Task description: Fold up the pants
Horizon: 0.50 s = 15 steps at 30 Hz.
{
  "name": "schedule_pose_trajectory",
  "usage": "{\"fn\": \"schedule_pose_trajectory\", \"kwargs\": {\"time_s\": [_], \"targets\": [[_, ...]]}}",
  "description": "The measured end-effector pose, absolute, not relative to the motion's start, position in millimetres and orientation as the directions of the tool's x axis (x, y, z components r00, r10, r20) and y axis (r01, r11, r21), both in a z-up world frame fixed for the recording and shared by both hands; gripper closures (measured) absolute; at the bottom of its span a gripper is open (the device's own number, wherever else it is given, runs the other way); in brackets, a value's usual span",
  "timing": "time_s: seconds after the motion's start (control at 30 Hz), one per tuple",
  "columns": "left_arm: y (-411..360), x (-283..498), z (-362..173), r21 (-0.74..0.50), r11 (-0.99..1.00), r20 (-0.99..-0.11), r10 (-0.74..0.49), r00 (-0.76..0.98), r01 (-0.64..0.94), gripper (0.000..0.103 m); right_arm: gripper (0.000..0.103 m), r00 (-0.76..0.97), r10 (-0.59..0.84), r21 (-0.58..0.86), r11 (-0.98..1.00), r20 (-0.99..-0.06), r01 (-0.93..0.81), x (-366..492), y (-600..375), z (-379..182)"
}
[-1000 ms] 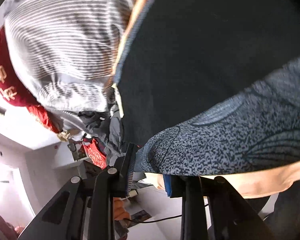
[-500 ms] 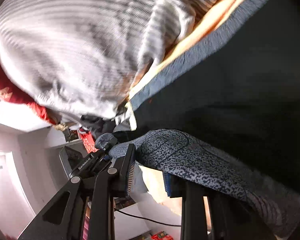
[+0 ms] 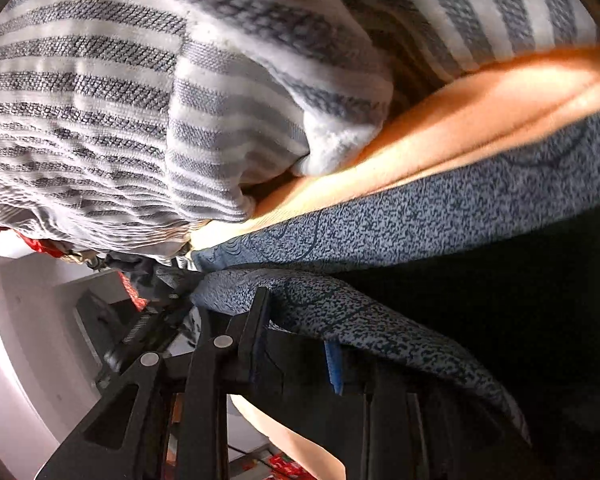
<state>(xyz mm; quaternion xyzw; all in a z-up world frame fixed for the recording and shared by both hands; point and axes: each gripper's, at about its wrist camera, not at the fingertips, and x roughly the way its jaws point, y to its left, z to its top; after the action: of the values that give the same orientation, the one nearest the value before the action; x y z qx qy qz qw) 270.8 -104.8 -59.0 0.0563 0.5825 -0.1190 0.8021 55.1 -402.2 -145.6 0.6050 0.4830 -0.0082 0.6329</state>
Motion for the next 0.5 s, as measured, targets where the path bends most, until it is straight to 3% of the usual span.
{"fn": "schedule_pose_trajectory", "kwargs": {"time_s": [0.07, 0.13, 0.23, 0.3, 0.4, 0.5], "targets": [[-104, 267, -43, -0.019, 0.959, -0.938, -0.115, 0.327, 0.284, 0.034, 0.041, 0.526, 0.560, 0.750, 0.308, -0.640, 0.585, 59, -400, -130], [-109, 254, -32, 0.027, 0.934, -0.935, -0.103, 0.338, 0.357, 0.034, 0.031, 0.533, 0.537, 0.750, 0.363, -0.653, 0.552, 58, -397, -104], [-122, 222, -39, 0.069, 0.889, -0.943, -0.089, 0.320, 0.453, 0.034, 0.031, 0.528, 0.478, 0.712, 0.484, -0.702, 0.508, 50, -386, -65], [-132, 200, -59, 0.077, 0.863, -0.959, -0.073, 0.274, 0.500, 0.034, 0.031, 0.529, 0.509, 0.734, 0.483, -0.679, 0.477, 39, -373, -53], [-143, 183, -90, 0.096, 0.847, -0.973, -0.031, 0.230, 0.522, 0.034, 0.031, 0.465, 0.576, 0.738, 0.470, -0.672, 0.484, 23, -350, -68], [-147, 175, -107, 0.178, 0.848, -0.955, 0.026, 0.296, 0.500, 0.025, 0.034, 0.346, 0.518, 0.617, 0.569, -0.782, 0.543, 16, -344, -97]]}}
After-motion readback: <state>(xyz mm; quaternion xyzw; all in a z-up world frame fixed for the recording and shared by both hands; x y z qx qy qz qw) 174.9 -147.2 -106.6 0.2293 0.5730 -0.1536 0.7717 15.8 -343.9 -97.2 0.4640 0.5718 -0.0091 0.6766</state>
